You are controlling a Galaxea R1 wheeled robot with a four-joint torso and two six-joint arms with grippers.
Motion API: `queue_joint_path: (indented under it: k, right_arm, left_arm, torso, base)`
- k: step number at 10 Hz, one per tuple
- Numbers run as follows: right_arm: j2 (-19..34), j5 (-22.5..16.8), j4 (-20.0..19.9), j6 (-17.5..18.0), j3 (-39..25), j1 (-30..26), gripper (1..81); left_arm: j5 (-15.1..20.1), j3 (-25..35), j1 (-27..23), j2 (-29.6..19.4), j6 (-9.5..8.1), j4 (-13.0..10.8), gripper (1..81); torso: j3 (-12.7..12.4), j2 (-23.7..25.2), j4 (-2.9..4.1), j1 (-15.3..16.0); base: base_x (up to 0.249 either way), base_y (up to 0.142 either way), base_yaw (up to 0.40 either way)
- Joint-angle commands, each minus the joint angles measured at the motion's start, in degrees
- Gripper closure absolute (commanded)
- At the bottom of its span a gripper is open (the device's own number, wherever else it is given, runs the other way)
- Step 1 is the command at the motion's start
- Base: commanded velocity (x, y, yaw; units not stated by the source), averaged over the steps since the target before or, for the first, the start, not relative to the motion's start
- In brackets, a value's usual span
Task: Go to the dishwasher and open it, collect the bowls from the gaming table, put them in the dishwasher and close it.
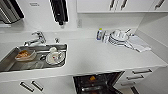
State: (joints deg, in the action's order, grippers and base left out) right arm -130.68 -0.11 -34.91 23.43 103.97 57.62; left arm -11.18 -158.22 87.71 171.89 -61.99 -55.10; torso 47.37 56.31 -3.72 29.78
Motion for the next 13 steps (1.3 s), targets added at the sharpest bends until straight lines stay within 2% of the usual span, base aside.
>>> queue_joint_path:
  k: [1, 3, 4, 5, 6, 7, 8, 9, 10, 13]
  right_arm:
    - [7.0, 0.7, -1.0, 0.7, -9.5, -12.1, 1.0]
    - [18.7, 5.2, -1.2, 1.4, -25.2, -19.9, 1.0]
    - [24.9, 5.5, -1.1, 1.6, -32.6, -22.9, 1.0]
    - [29.2, 5.3, -0.9, 1.2, -37.5, -23.7, 1.0]
    - [30.6, 4.7, -0.8, 1.0, -38.2, -21.1, 1.0]
    - [29.5, 4.7, 0.2, 0.2, -37.6, -16.1, 1.0]
    - [27.3, 4.7, 3.3, -0.8, -35.7, -10.3, 1.0]
    - [23.3, 4.6, 7.4, -0.8, -31.4, -6.0, 1.0]
    - [20.1, 4.5, 9.8, -0.8, -27.7, -1.3, 1.0]
    - [11.8, 1.0, 18.1, -0.9, -17.6, 5.3, 1.0]
  left_arm:
    - [2.8, 0.3, 1.2, 0.4, -0.33, -0.8, 1.0]
    - [3.8, 0.2, 1.2, 1.4, 0.11, -0.8, 1.0]
    - [5.1, 0.2, 1.2, 2.1, 0.37, -0.9, 1.0]
    - [5.2, 0.0, 1.2, 2.3, 0.47, -1.0, 1.0]
    - [5.2, 0.0, 1.0, 2.3, 0.47, -1.0, 1.0]
    - [5.2, 0.0, 0.9, 2.1, 0.47, -0.9, 1.0]
    - [5.0, 0.0, 0.8, 1.8, 0.55, -0.8, 1.0]
    - [4.9, 0.0, 0.8, 1.4, 0.64, -0.8, 1.0]
    - [4.7, 0.0, 0.8, 1.1, 0.82, -0.8, 1.0]
    - [4.6, 0.0, 0.4, 1.1, 0.91, -0.8, 1.0]
  torso:
    - [0.0, 0.0, 0.00, 0.0]
    - [0.0, 0.0, 0.00, 0.0]
    - [0.0, 0.0, 0.00, 0.0]
    - [0.0, 0.0, 0.00, 0.0]
    - [0.0, 0.0, 0.00, 0.0]
    - [0.0, 0.0, 0.00, 0.0]
    - [0.0, 0.0, 0.00, 0.0]
    - [0.0, 0.0, 0.00, 0.0]
    - [0.0, 0.0, 0.00, 0.0]
    - [0.0, 0.0, 0.00, 0.0]
  base:
    - [0.000, 0.000, 0.000]
    - [0.000, 0.000, 0.000]
    - [0.000, 0.000, 0.000]
    - [0.000, 0.000, 0.000]
    - [0.000, 0.000, 0.000]
    - [0.000, 0.000, 0.000]
    - [0.000, 0.000, 0.000]
    - [0.000, 0.000, 0.000]
    - [0.000, 0.000, 0.000]
    - [0.000, 0.000, 0.000]
